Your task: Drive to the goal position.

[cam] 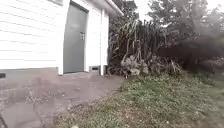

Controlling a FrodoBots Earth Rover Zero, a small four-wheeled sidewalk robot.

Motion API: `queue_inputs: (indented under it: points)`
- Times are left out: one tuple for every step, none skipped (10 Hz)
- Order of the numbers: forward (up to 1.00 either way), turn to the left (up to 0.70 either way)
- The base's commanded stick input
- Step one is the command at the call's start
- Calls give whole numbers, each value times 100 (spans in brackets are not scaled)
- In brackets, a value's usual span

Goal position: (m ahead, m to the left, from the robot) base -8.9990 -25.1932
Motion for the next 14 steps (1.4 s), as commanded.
queue_inputs:
  points:
    - [4, 0]
    - [4, 0]
    - [4, 0]
    - [4, 0]
    - [4, 0]
    - [4, 0]
    - [4, 0]
    - [4, 0]
    - [4, 0]
    - [4, 0]
    - [4, 0]
    - [4, 0]
    - [4, 0]
    - [4, 0]
